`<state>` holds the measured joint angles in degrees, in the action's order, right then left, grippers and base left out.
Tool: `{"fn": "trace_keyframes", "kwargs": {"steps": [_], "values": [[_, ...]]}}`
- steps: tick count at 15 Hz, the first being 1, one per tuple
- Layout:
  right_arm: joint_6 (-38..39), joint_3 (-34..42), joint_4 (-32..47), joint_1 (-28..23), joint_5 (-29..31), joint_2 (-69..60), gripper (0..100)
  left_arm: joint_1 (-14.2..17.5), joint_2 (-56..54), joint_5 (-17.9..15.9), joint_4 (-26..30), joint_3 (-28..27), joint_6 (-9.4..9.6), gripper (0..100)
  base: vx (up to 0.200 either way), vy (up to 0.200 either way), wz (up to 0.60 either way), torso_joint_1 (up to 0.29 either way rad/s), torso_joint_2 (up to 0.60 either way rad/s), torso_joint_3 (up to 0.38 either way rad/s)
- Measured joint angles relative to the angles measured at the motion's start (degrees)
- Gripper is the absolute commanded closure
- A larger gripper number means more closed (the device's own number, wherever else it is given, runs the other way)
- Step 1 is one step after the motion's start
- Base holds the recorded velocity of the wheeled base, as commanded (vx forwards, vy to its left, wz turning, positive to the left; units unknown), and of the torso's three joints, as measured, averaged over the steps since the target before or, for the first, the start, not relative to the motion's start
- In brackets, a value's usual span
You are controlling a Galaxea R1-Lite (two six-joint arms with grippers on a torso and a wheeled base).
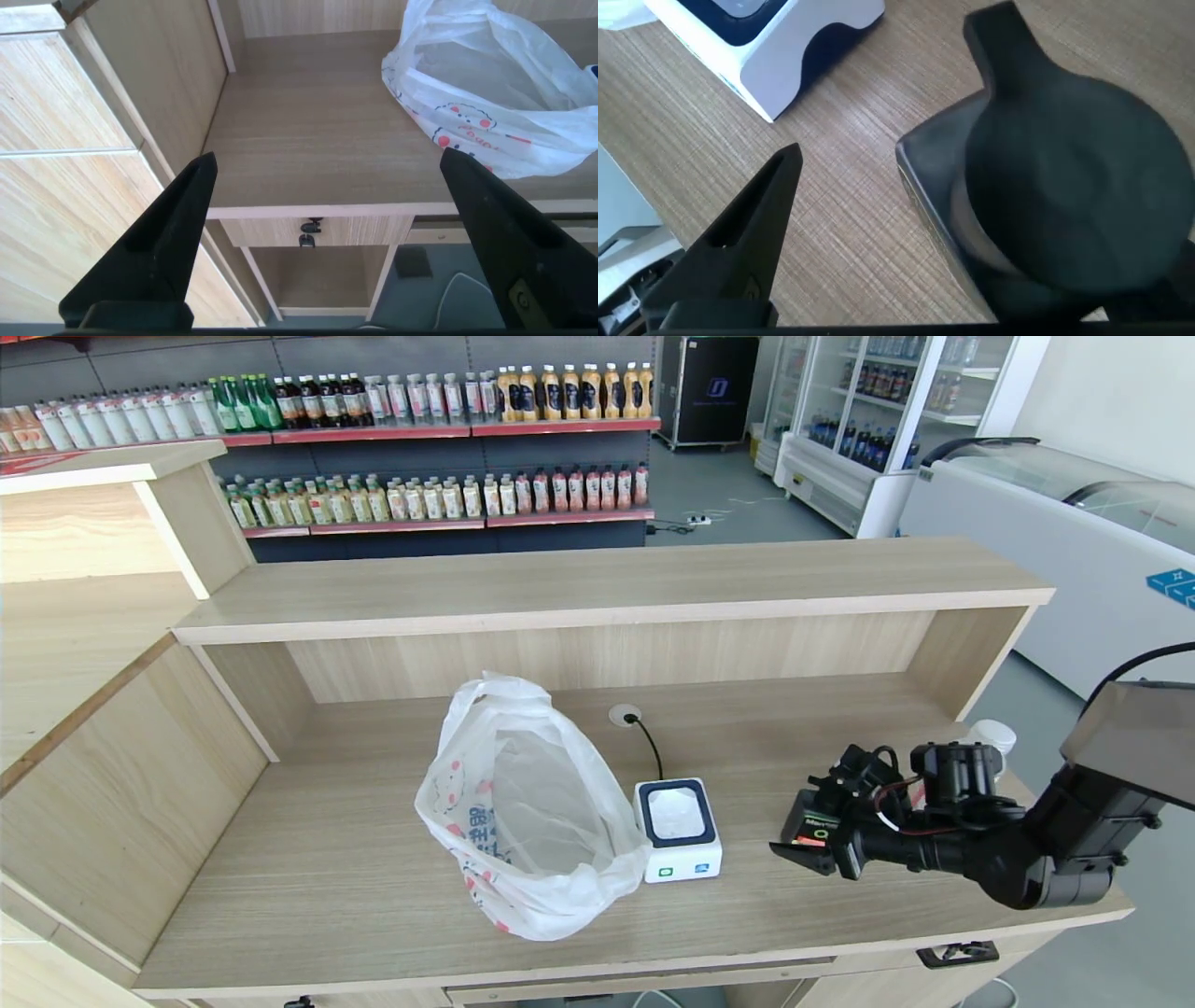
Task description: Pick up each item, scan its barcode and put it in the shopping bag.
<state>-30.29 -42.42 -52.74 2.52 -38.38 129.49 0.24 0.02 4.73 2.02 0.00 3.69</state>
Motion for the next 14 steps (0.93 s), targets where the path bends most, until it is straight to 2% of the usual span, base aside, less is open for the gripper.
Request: {"fn": "trace_keyframes", "kwargs": {"steps": [3, 4, 10, 14], "values": [[0.5, -1.2, 0.0, 0.7, -0.5, 1.7, 0, 0.0, 0.0, 0.0, 0.0, 0.0, 0.0, 0, 0.0, 0.0, 0.0, 0.0, 0.0, 0.0], [0.7, -1.4, 0.0, 0.8, -1.3, 2.1, 100, 0.0, 0.0, 0.0, 0.0, 0.0, -0.02, 0, 0.0, 0.0, 0.0, 0.0, 0.0, 0.0], [0.5, -1.3, 0.1, 0.8, -1.6, 1.8, 100, 0.0, 0.0, 0.0, 0.0, 0.0, -0.02, 0, 0.0, 0.0, 0.0, 0.0, 0.0, 0.0], [0.8, 0.6, 0.5, -0.2, -1.7, -4.9, 100, 0.0, 0.0, 0.0, 0.0, 0.0, 0.02, 0, 0.0, 0.0, 0.0, 0.0, 0.0, 0.0]]}}
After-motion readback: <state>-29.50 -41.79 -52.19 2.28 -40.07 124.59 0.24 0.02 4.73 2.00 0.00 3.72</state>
